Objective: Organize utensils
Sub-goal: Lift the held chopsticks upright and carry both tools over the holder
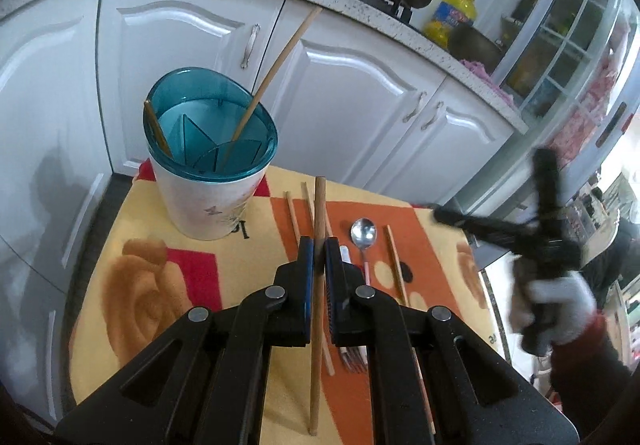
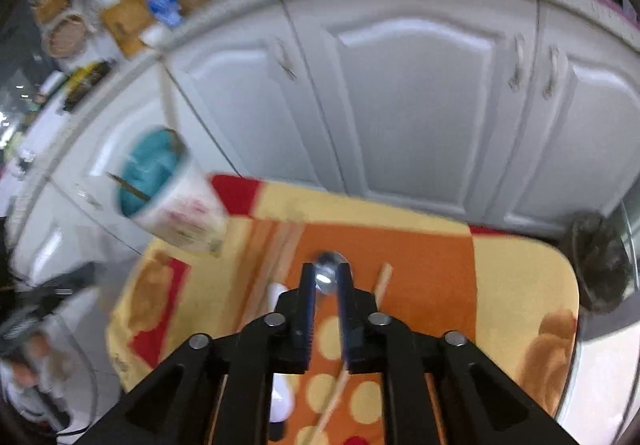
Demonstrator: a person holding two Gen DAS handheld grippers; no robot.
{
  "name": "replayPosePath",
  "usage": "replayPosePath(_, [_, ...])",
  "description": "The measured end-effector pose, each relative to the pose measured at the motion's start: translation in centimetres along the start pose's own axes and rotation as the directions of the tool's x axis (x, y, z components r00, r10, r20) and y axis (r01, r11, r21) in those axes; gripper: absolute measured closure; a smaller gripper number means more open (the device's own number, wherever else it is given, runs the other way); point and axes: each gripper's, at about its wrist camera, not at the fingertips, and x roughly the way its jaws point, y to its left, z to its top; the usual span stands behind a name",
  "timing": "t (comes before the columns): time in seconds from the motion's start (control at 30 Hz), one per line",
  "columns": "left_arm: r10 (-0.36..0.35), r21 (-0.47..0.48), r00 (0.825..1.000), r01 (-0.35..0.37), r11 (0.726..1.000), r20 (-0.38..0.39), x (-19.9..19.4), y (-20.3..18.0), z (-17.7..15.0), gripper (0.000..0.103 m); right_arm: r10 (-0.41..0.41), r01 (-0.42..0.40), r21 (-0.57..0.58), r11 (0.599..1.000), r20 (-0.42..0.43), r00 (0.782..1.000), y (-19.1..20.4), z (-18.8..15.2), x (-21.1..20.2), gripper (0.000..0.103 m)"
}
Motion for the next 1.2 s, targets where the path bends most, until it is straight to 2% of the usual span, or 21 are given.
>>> replayPosePath(0.03, [-0.003, 0.001, 1.000, 0.003, 1.000, 0.004, -0.4, 0.2, -0.1, 0.099, -0.024, 0.024, 0.000, 1.000, -0.023, 0.999, -0.4, -0.1, 1.0, 0.070])
replayPosePath(0.13, [-0.001, 0.001, 1.000, 0.001, 1.000, 0.011, -0.6, 0.0, -0.1, 0.099, -0.064, 0.066, 0.019, 0.998, -0.096, 0.993, -1.6, -0.5, 5.1, 0.070])
replayPosePath(0.27, [0.001, -0.002, 1.000, -0.001, 1.000, 0.014, -1.1, 0.0, -0.3, 0.099, -0.084, 0.094, 0.066, 0.993, -0.142, 0.986, -3.3, -0.7, 9.2, 0.093])
replayPosePath(0.33, [0.000, 0.001, 1.000, 0.000, 1.000, 0.020, -1.5, 0.0, -0.3, 0.099, -0.068, 0.075, 0.050, 0.996, -0.137, 0.988, -3.0, -0.6, 8.8, 0.096])
replayPosePath(0.4, [-0.005, 0.004, 1.000, 0.005, 1.000, 0.029, -2.1, -0.1, -0.3, 0.099, -0.042, 0.047, 0.041, 0.998, -0.109, 0.993, -2.7, -0.7, 7.3, 0.096])
replayPosePath(0.5, [-0.021, 0.015, 0.999, 0.020, 1.000, 0.046, -3.1, -0.3, -0.3, 0.099, 0.013, -0.013, 0.018, 1.000, -0.028, 1.000, -2.0, -0.8, 2.6, 0.096])
replayPosePath(0.63, [-0.025, 0.037, 0.998, 0.023, 0.999, 0.060, -4.2, -0.5, -0.5, 0.099, 0.071, -0.071, -0.002, 0.997, 0.068, 0.995, -0.9, -1.0, -3.1, 0.097])
replayPosePath(0.7, [-0.019, 0.037, 0.998, 0.017, 0.999, 0.067, -4.7, -0.6, -0.4, 0.099, 0.094, -0.092, -0.025, 0.995, 0.113, 0.989, 0.0, -1.1, -5.7, 0.098])
replayPosePath(0.9, [-0.007, 0.050, 0.995, 0.002, 0.999, 0.103, -6.5, -0.8, 0.2, 0.099, 0.158, -0.142, -0.091, 0.986, 0.198, 0.967, 2.9, -0.2, -10.1, 0.098])
replayPosePath(1.07, [0.002, 0.054, 0.990, -0.010, 0.998, 0.140, -8.4, -0.8, 1.3, 0.099, 0.219, -0.192, -0.132, 0.972, 0.235, 0.947, 5.2, 0.9, -11.9, 0.098])
replayPosePath(1.2, [0.023, 0.045, 0.981, -0.033, 0.998, 0.195, -10.3, -0.4, 3.2, 0.099, 0.272, -0.235, -0.162, 0.959, 0.274, 0.923, 7.0, 3.1, -13.5, 0.098])
